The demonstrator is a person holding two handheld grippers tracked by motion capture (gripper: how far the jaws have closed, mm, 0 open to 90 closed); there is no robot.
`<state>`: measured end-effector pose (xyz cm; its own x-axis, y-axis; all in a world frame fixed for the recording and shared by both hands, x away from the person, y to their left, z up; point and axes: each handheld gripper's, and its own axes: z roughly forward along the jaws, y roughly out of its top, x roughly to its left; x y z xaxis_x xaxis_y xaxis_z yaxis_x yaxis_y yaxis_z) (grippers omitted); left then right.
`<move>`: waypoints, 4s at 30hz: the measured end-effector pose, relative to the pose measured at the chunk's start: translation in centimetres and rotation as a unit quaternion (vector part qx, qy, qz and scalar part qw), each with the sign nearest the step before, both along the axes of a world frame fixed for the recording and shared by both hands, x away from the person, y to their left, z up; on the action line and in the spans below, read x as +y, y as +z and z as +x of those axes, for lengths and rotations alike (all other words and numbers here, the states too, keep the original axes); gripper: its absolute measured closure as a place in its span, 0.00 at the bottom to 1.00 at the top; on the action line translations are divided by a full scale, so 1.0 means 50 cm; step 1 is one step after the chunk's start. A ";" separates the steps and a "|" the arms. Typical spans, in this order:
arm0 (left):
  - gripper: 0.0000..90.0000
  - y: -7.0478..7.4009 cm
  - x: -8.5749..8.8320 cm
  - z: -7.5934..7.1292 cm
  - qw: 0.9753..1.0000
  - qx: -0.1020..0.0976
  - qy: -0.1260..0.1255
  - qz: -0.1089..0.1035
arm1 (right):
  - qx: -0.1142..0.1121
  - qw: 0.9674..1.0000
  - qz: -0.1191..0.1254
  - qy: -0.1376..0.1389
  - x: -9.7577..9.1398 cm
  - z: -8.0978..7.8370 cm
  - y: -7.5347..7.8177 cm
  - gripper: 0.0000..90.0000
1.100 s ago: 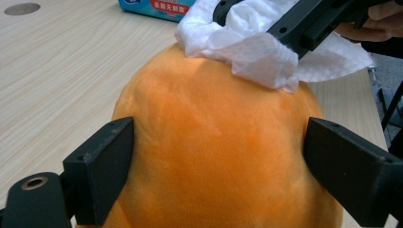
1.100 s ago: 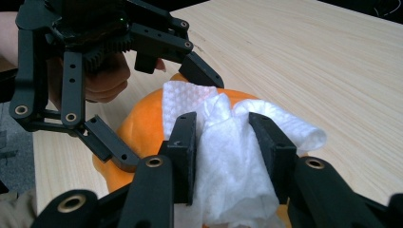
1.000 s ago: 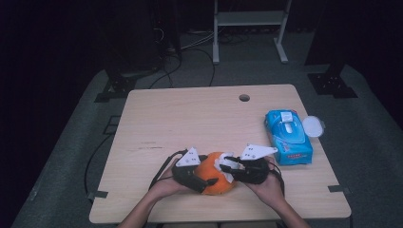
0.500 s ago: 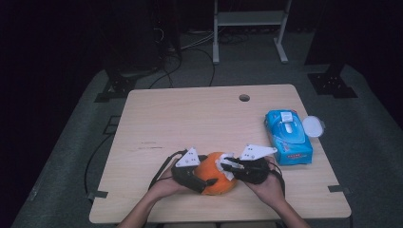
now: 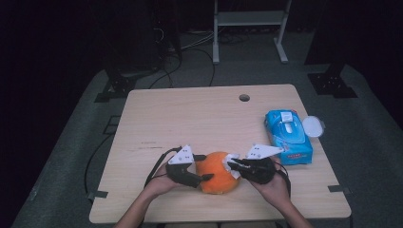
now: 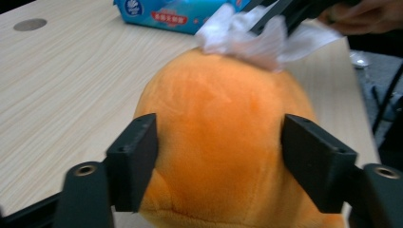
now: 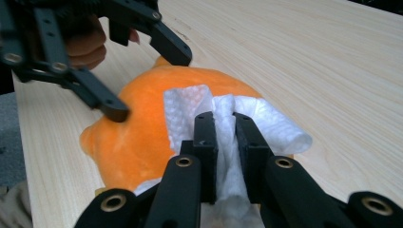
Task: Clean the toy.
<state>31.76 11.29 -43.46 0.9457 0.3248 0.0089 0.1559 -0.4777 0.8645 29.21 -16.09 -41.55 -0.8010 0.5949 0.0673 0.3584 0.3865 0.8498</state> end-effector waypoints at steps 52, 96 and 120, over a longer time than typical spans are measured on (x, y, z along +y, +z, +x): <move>0.36 -0.030 0.011 0.044 0.998 0.048 0.042 -0.029 | -0.021 0.999 -0.027 -0.002 -0.005 -0.038 -0.012 0.91; 0.29 -0.013 -0.050 -0.007 0.999 -0.017 -0.037 0.015 | 0.005 0.997 0.043 -0.058 -0.037 -0.002 -0.015 0.91; 0.22 0.010 -0.061 -0.018 0.996 -0.044 -0.063 0.046 | 0.006 0.998 0.046 -0.034 -0.020 -0.009 -0.012 0.91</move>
<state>30.84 8.23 -42.95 0.9733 0.1973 0.1174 0.0155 -0.5668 0.8237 28.76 -17.08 -42.17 -0.7573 0.6393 0.1332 0.3912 0.2807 0.8764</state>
